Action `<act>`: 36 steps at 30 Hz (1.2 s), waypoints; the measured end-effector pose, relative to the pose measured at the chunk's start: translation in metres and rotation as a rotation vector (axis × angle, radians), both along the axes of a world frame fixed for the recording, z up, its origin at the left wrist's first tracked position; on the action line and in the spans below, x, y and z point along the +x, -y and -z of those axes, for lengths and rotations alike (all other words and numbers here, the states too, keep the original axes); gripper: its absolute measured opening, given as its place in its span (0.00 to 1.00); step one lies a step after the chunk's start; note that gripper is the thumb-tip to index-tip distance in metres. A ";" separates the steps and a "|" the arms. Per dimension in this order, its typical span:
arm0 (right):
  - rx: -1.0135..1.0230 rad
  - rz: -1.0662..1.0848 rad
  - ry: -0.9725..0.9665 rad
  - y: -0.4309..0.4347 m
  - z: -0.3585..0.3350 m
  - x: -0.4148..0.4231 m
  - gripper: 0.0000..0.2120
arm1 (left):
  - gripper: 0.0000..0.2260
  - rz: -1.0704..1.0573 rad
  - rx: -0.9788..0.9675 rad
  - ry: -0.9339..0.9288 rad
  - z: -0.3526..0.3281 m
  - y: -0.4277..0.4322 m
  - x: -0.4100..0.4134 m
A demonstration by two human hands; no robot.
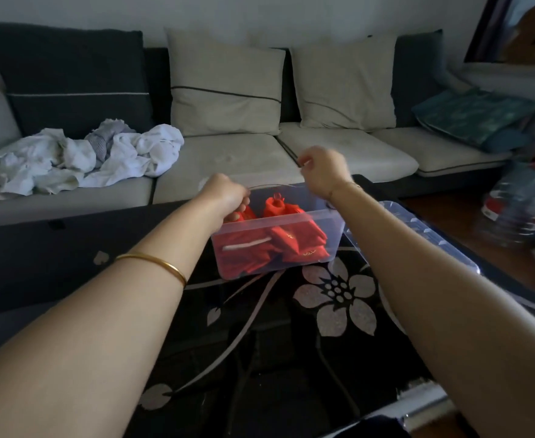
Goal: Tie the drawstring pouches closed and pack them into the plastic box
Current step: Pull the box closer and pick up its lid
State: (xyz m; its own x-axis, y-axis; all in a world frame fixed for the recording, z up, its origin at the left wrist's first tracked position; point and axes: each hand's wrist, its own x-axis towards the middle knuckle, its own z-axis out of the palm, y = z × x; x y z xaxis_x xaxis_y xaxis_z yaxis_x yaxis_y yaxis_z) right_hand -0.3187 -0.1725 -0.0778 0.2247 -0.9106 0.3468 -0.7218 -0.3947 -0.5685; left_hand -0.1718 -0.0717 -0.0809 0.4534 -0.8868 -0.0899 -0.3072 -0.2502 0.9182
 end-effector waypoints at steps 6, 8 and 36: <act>0.126 0.441 0.061 -0.020 0.063 -0.087 0.14 | 0.07 -0.083 -0.074 0.062 0.014 0.012 -0.015; 0.318 0.433 -0.220 -0.027 0.088 -0.093 0.16 | 0.08 -0.132 -0.111 0.082 0.017 0.016 -0.019; -0.115 0.406 -0.316 -0.024 0.040 -0.096 0.15 | 0.11 -0.363 -0.216 0.204 -0.004 0.006 -0.018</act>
